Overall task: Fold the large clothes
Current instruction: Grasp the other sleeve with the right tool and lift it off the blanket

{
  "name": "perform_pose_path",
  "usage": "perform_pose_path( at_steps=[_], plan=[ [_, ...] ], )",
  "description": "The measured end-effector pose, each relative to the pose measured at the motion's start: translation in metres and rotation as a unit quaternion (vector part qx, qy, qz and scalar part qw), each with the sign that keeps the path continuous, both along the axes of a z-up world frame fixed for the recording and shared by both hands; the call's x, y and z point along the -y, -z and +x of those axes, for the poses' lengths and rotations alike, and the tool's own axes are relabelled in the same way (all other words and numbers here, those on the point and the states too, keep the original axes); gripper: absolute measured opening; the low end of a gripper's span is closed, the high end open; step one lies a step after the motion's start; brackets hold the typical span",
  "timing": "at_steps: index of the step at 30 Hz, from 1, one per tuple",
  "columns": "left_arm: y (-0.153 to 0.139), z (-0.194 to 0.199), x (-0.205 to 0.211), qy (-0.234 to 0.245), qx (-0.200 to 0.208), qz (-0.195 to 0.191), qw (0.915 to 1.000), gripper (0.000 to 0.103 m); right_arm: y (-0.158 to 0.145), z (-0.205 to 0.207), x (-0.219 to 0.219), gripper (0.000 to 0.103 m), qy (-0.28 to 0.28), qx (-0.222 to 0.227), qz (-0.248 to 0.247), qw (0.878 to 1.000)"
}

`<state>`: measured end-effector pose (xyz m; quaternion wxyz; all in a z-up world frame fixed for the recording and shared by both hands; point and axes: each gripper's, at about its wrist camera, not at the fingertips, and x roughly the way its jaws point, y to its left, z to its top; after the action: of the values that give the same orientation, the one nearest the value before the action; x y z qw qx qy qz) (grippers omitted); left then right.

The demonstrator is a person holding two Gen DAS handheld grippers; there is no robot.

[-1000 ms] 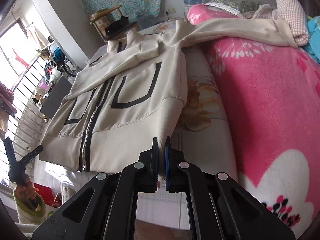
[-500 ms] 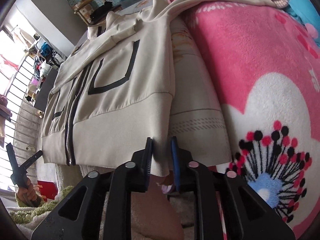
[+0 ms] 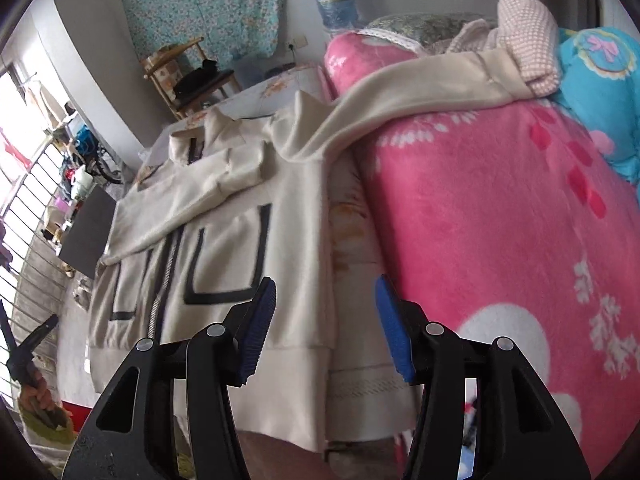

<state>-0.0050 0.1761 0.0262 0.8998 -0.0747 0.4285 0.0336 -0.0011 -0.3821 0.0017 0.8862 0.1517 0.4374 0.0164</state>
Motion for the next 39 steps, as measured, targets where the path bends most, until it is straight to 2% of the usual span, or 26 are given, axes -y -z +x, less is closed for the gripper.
perform_pose_path(
  at_steps=[6, 9, 14, 17, 19, 21, 22, 24, 27, 30, 35, 39],
  plan=[
    [0.001, 0.083, 0.054, 0.047, 0.011, 0.031, 0.9983, 0.025, 0.008, 0.075, -0.055, 0.050, -0.082, 0.002, 0.038, 0.996],
    [0.011, 0.121, 0.073, 0.066, 0.005, 0.025, 0.9975, 0.025, 0.016, 0.117, -0.080, 0.050, -0.109, -0.006, 0.039, 0.993],
    [0.034, 0.173, 0.095, 0.073, -0.013, 0.026, 0.9969, 0.025, 0.032, 0.176, -0.093, 0.050, -0.098, -0.025, 0.014, 0.995],
    [0.045, 0.196, 0.109, 0.077, -0.030, 0.024, 0.9963, 0.025, 0.038, 0.189, -0.088, 0.050, -0.087, -0.030, 0.013, 0.996],
    [0.052, 0.204, 0.117, 0.077, -0.041, 0.028, 0.9958, 0.030, 0.040, 0.191, -0.080, 0.052, -0.077, -0.030, 0.019, 0.996],
    [0.061, 0.212, 0.124, 0.078, -0.054, 0.034, 0.9949, 0.042, 0.038, 0.185, -0.063, 0.061, -0.062, -0.026, 0.027, 0.997],
    [0.065, 0.215, 0.128, 0.080, -0.058, 0.041, 0.9943, 0.044, 0.036, 0.181, -0.052, 0.065, -0.052, -0.022, 0.028, 0.998],
    [0.075, 0.220, 0.135, 0.082, -0.069, 0.057, 0.9926, 0.055, 0.029, 0.171, -0.026, 0.065, -0.027, -0.011, 0.026, 0.999],
    [0.089, 0.221, 0.138, 0.079, -0.082, 0.068, 0.9912, 0.064, 0.020, 0.158, 0.022, 0.067, 0.025, 0.003, 0.025, 0.999],
    [0.089, 0.219, 0.139, 0.064, -0.072, 0.084, 0.9918, 0.075, 0.017, 0.152, 0.083, 0.067, 0.090, 0.012, 0.068, 0.994],
    [0.090, 0.220, 0.131, 0.051, -0.078, 0.068, 0.9934, 0.079, 0.020, 0.152, 0.168, 0.067, 0.200, 0.025, 0.113, 0.973],
    [0.090, 0.220, 0.134, 0.045, -0.079, 0.076, 0.9930, 0.081, 0.031, 0.163, 0.210, 0.064, 0.247, 0.025, 0.136, 0.959]
  ],
)
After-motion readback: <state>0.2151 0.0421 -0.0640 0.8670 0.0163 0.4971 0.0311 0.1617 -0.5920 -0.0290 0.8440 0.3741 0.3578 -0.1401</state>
